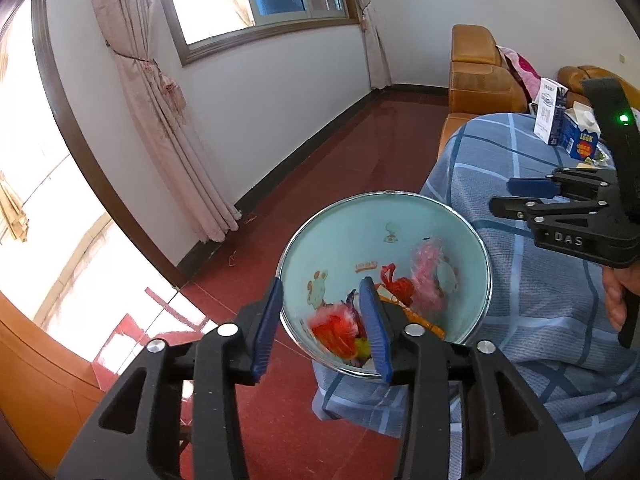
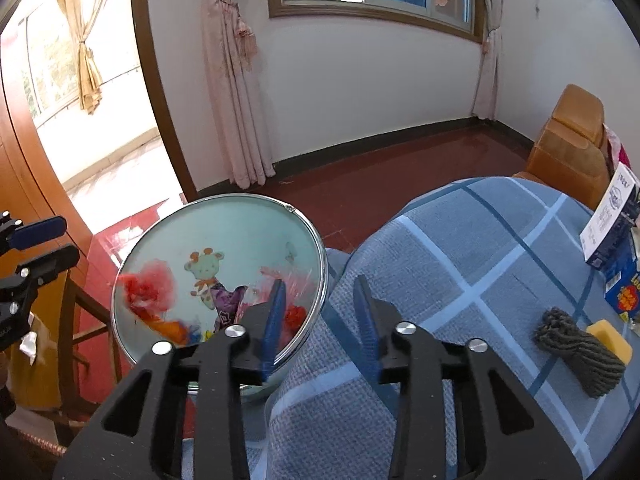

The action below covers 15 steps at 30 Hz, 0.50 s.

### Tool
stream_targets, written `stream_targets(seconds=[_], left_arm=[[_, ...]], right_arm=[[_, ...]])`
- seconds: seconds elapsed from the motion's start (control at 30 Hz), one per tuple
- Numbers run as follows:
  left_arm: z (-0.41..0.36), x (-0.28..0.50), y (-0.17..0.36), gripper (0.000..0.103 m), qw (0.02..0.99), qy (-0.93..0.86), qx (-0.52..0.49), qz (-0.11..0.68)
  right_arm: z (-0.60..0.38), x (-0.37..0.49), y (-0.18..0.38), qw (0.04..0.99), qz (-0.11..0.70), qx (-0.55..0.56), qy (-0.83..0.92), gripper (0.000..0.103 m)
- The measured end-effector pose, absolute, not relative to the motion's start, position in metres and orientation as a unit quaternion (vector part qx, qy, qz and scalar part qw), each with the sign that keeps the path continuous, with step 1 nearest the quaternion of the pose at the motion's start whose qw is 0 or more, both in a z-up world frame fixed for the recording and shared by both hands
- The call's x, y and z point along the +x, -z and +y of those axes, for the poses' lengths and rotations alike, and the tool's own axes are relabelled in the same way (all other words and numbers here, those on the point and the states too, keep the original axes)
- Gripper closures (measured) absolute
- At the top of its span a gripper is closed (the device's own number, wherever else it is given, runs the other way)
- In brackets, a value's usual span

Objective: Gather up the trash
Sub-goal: 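Move both tools back to the black rope and yellow sponge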

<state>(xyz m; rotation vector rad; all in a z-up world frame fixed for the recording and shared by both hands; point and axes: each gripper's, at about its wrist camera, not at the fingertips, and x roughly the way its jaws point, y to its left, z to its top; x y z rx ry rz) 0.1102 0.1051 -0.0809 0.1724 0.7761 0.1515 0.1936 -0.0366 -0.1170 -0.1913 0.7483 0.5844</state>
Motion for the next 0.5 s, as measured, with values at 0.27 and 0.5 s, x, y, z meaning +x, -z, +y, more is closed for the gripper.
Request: stream_targets(seconds=[0.27,0.5], left_arm=[[0.096,0.115,0.095,0.049,0.912,-0.064,0.086,0.397],[0.061,0.128,0.108,0.049,0.905,-0.028,0.103,0.412]], right_arm=[[-0.070,0.187,0.113,0.893,0.358,-0.069,-0.263,0.054],[-0.144,0.175,0.113,0.905,0.361,-0.041,-0.221,0.049]])
